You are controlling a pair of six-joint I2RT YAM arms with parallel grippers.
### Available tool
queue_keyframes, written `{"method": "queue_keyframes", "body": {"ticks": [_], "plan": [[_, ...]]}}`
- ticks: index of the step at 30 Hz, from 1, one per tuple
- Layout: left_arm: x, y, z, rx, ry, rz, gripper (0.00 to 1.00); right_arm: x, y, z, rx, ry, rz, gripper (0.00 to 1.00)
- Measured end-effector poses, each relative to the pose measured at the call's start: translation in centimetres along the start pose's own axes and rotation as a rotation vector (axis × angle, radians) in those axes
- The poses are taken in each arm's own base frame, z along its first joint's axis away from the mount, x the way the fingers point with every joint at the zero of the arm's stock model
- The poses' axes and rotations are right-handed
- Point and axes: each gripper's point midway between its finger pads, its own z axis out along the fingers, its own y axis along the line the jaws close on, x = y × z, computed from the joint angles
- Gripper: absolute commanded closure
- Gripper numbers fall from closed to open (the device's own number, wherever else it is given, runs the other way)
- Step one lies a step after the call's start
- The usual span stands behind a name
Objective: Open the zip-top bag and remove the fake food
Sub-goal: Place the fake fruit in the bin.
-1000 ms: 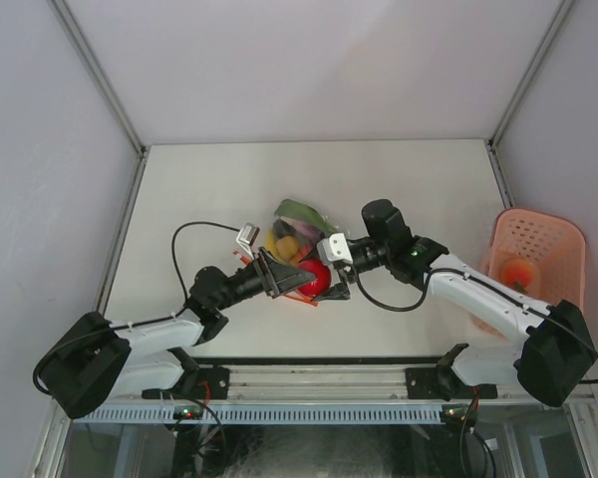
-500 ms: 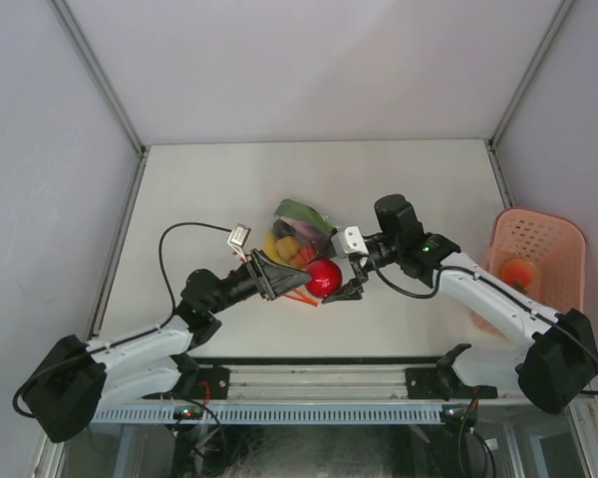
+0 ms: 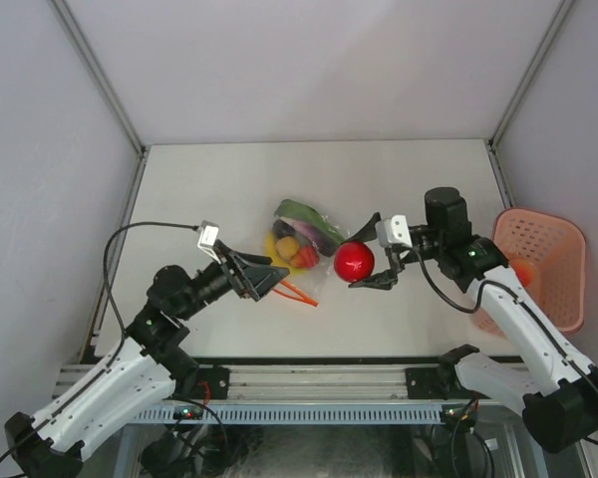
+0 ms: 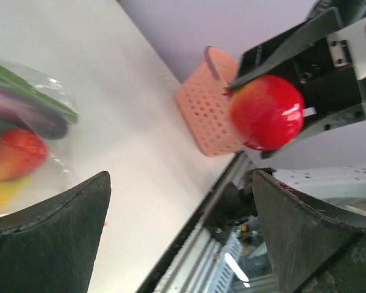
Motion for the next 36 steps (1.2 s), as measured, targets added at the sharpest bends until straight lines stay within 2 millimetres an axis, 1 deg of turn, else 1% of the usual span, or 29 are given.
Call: {"method": "queue_keyframes", "body": {"ticks": [4, 7, 10, 11, 13, 15, 21, 25, 27, 30, 36], "plan": [[-1.9, 1.0, -0.4, -0.128, 0.042, 0.129, 0.00, -1.3, -1.1, -2.0, 0.082, 0.015, 0.002, 0.87], [-3.2, 1.8, -0.6, -0.218, 0.087, 0.219, 0.00, -2.6, -2.4, -4.1, 0.179, 0.042, 0.005, 0.87], [-4.2, 3.0, -1.0, -0.308, 0.148, 0.328, 0.00, -3.6, -3.6, -6.7, 0.290, 0.061, 0.013, 0.86], [-4.5, 3.3, -1.2, -0.331, 0.167, 0.363, 0.00, -3.7, -3.9, -7.9, 0.339, 0.069, 0.021, 0.87], [-4.8, 4.5, -1.7, -0.387, 0.201, 0.436, 0.00, -3.5, -4.5, -10.3, 0.442, 0.090, 0.047, 0.87], [-5.0, 5.6, -2.4, -0.434, 0.225, 0.498, 0.00, -3.3, -4.8, -12.1, 0.525, 0.114, 0.070, 0.87], [-5.7, 8.5, -3.7, -0.545, 0.246, 0.618, 0.00, -2.9, -5.2, -15.5, 0.697, 0.192, 0.133, 0.87], [-5.0, 10.7, -4.4, -0.607, 0.270, 0.641, 0.00, -2.4, -5.6, -18.3, 0.812, 0.237, 0.186, 0.87], [-4.7, 11.7, -4.8, -0.642, 0.280, 0.645, 0.00, -2.0, -5.9, -20.4, 0.887, 0.253, 0.225, 0.87], [-4.8, 12.3, -5.3, -0.675, 0.274, 0.650, 0.00, -1.7, -6.2, -24.1, 1.009, 0.273, 0.277, 0.87], [-5.9, 11.5, -5.5, -0.669, 0.214, 0.670, 0.00, -1.5, -5.5, -30.7, 1.199, 0.302, 0.363, 0.87]]}}
